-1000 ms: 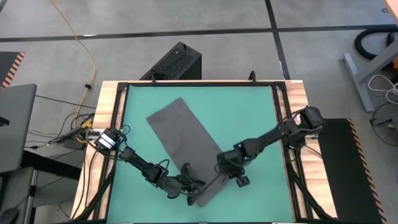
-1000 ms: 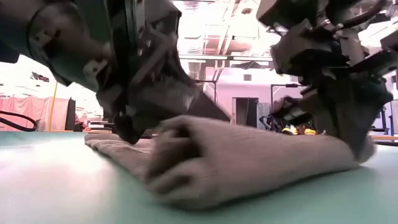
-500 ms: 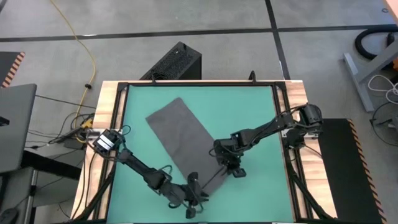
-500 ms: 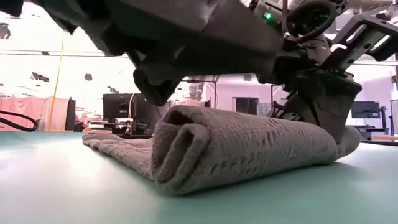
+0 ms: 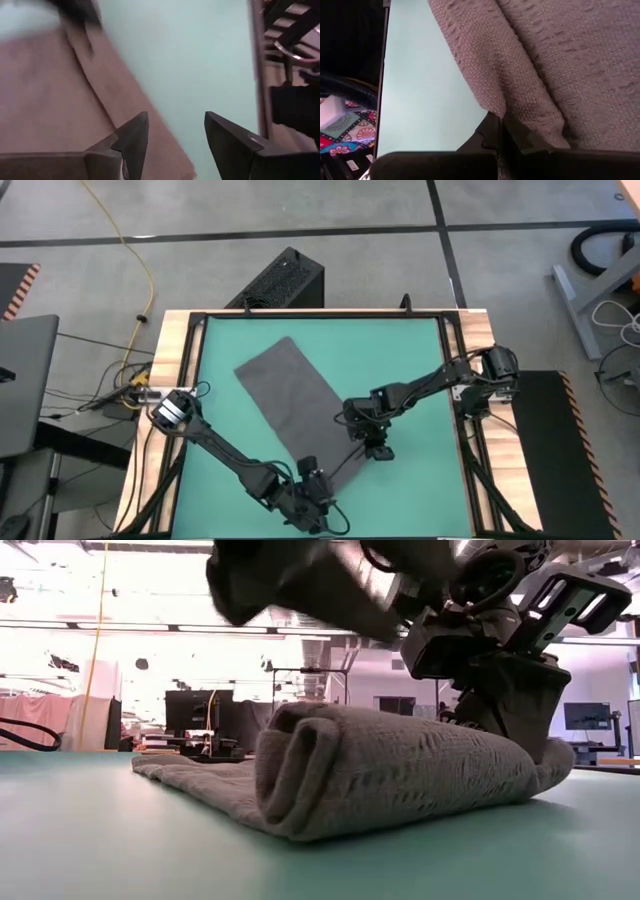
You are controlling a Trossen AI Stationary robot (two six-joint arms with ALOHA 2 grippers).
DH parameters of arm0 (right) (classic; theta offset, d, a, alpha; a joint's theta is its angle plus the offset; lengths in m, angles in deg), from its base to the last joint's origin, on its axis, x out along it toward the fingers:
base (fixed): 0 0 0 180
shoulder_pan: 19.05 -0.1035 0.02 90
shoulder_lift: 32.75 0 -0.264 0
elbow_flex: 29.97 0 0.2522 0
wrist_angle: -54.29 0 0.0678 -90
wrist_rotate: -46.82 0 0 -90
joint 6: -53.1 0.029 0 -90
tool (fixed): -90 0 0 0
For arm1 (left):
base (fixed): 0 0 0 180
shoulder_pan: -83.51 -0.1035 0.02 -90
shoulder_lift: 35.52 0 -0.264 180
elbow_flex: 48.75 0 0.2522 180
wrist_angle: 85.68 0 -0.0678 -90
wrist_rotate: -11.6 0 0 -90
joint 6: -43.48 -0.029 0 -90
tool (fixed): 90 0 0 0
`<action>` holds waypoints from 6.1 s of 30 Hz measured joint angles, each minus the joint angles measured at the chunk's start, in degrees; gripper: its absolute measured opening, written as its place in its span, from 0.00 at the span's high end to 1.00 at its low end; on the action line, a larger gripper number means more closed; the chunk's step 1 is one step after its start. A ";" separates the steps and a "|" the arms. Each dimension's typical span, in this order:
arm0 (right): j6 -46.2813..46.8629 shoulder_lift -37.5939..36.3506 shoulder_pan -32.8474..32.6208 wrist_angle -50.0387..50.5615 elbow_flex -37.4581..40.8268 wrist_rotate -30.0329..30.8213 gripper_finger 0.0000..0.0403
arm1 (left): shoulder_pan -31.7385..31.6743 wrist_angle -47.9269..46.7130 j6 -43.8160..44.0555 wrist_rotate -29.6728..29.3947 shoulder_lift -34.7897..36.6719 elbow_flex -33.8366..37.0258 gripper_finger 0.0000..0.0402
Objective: Roll towel
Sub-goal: Roll the black towel
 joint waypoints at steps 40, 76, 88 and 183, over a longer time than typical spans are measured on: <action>4.65 6.17 8.46 2.03 -0.66 -7.13 0.91 | -1.31 -0.68 13.25 -2.62 -4.41 4.59 1.00; -18.58 1.62 8.31 8.44 -7.02 6.14 0.55 | 1.78 7.29 16.30 -1.61 -4.38 11.00 1.00; -12.88 -8.07 7.49 -14.44 8.71 6.57 0.58 | 1.92 7.01 10.44 0.07 -3.05 11.22 1.00; -14.77 -17.35 -21.23 -37.23 27.08 35.26 0.51 | -1.79 36.91 0.81 9.10 -2.74 22.43 1.00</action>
